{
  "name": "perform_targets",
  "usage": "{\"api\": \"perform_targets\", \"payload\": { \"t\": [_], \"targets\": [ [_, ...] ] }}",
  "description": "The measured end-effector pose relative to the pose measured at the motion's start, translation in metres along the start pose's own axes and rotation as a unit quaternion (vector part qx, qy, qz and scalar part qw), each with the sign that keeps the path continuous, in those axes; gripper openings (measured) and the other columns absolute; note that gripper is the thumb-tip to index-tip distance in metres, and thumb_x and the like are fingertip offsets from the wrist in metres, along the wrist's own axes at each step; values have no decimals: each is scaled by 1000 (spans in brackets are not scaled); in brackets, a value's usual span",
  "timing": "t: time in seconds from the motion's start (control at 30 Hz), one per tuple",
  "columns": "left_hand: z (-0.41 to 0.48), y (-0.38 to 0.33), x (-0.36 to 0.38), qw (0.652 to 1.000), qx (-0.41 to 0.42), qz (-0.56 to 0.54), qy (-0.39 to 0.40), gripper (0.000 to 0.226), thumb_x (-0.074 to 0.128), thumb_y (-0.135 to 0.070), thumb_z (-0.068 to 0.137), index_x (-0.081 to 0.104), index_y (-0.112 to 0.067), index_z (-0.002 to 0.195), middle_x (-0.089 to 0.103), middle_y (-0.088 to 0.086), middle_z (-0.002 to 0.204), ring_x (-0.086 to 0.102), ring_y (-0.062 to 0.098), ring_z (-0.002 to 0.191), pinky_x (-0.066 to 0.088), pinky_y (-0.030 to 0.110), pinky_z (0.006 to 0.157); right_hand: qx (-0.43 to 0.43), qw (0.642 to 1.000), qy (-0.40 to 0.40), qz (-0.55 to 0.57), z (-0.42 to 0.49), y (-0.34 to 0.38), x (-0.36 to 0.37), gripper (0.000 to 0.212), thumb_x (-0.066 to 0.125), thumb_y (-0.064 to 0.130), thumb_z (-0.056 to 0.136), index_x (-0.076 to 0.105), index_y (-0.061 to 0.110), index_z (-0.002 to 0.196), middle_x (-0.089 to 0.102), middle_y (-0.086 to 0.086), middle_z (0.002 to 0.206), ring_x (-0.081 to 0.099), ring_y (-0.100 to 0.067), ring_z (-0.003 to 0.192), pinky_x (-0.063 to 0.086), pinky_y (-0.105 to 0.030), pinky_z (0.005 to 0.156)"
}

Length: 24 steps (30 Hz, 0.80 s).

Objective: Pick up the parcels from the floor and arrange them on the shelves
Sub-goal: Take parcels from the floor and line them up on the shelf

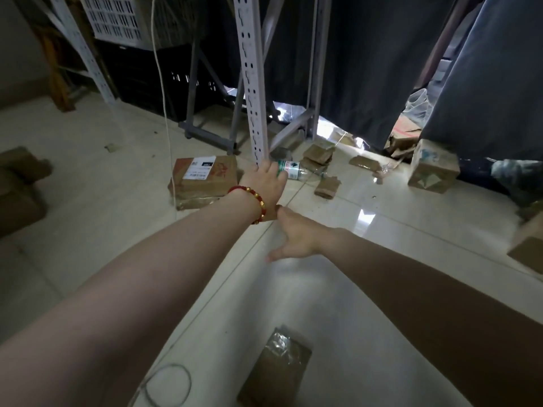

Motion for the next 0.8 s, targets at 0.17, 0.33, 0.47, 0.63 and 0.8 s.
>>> {"api": "perform_targets", "payload": {
  "t": [0.17,0.33,0.47,0.63,0.8],
  "targets": [
    [-15,-13,22,996,36,56,55,81,70,-45,81,33,-8,142,38,16,142,35,32,132,40,43,106,-20,997,70,27,-13,1,45,130,84,56,66,2,14,157,23,-9,160,32,-25,143,37,-35,113],
    [-19,-20,26,994,42,67,74,66,64,-34,87,35,-8,141,38,17,144,36,32,133,39,43,105,-67,987,131,-62,-23,10,69,139,86,66,55,1,26,157,15,0,164,24,-21,148,32,-40,117],
    [-21,-27,22,994,58,66,68,64,63,-35,89,36,-8,141,41,17,141,39,31,129,40,41,102,-132,967,198,-88,-39,29,102,136,91,60,50,9,32,156,23,4,162,26,-21,146,30,-43,117],
    [-27,-34,25,992,75,68,74,66,62,-37,89,35,-9,142,40,16,142,36,31,132,38,41,104,-274,907,251,-197,-66,46,149,132,92,57,50,23,22,156,28,-4,160,28,-27,145,25,-46,117],
    [-29,-33,23,992,75,65,82,65,61,-36,90,34,-9,143,38,16,145,35,31,134,37,42,105,-365,831,255,-333,-89,43,179,118,98,31,47,40,10,147,50,-18,138,50,-36,124,44,-48,99]
  ]
}}
Point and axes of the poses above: each hand's wrist, its own z-axis towards the middle knuckle, its own x-axis out of the palm, y = z × x, the point moved 6 cm from there along z, towards the middle knuckle
